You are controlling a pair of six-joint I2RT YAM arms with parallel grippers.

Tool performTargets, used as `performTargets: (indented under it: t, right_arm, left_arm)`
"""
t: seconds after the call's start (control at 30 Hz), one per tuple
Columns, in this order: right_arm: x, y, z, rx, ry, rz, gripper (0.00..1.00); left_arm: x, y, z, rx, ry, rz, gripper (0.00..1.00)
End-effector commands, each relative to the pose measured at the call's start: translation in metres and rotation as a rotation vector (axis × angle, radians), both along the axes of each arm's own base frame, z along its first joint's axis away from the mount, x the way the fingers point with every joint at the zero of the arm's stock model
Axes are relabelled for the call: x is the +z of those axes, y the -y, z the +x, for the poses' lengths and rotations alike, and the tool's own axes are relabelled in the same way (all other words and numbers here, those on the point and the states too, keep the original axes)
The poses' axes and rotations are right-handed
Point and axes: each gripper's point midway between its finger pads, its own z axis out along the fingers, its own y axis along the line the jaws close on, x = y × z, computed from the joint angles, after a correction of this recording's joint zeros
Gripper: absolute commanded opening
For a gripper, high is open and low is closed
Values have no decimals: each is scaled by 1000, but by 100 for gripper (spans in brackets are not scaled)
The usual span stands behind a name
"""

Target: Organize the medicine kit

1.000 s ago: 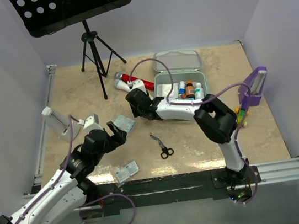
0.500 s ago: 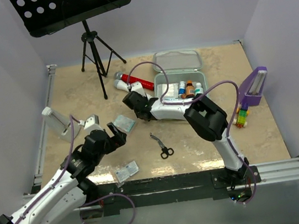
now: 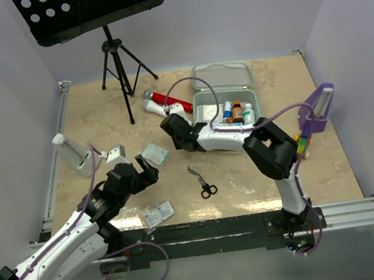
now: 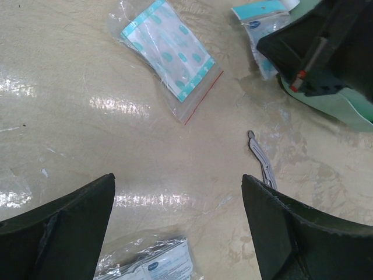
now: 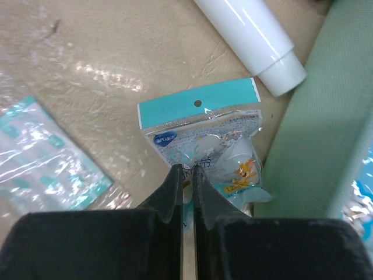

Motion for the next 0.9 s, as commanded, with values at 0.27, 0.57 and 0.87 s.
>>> performTargets:
  t: [0.27, 0.57, 0.87]
  right_arm:
    - [178, 50, -3, -127, 227, 264, 0]
    - [146, 122, 34, -294, 192, 300, 0]
    - [99, 124, 60, -401, 120, 313, 0]
  left_arm:
    - [2, 8, 4, -13, 13, -38, 94]
    - [-2, 15, 3, -34, -5, -54, 93]
    - [-4, 13, 1, -32, -15, -48, 93]
